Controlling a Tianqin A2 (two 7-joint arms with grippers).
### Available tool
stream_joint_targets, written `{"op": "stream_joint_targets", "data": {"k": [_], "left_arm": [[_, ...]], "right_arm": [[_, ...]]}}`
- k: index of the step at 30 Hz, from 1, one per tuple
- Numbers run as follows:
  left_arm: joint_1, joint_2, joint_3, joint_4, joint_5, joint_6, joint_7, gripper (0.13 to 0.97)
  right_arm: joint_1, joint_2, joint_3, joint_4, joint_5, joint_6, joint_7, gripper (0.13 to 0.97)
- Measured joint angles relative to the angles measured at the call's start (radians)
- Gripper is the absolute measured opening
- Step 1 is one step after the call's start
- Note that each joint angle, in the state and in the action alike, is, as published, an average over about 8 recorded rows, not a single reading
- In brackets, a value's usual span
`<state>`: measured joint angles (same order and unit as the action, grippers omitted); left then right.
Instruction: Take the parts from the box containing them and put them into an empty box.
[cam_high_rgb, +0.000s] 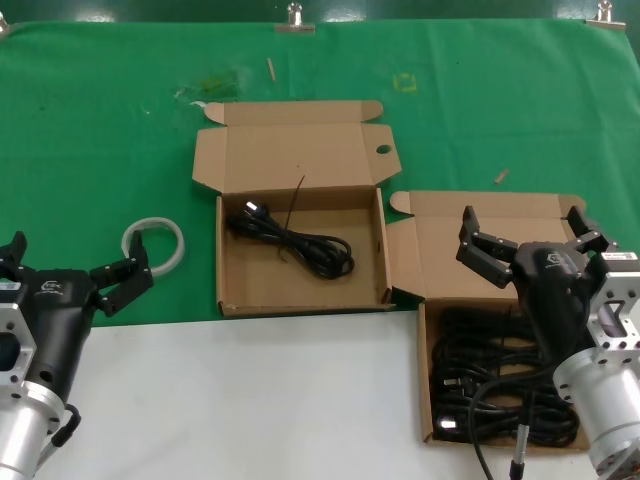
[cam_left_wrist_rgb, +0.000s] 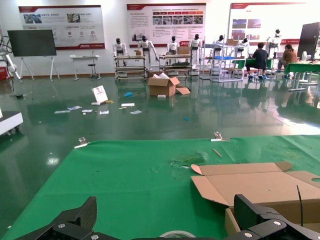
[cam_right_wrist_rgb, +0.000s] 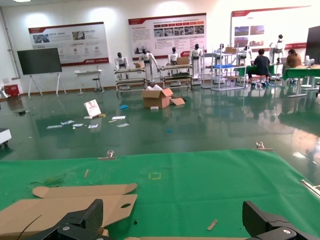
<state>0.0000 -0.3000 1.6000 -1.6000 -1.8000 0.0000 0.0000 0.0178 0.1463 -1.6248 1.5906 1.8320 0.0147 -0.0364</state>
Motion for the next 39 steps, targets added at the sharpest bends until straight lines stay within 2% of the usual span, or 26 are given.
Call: {"op": "stream_joint_targets", "data": {"k": [39], "left_arm": [[0.000, 0.000, 0.000, 0.000, 0.000, 0.000, 0.000, 0.965]], "right_arm": [[0.000, 0.000, 0.000, 0.000, 0.000, 0.000, 0.000, 0.966]]}}
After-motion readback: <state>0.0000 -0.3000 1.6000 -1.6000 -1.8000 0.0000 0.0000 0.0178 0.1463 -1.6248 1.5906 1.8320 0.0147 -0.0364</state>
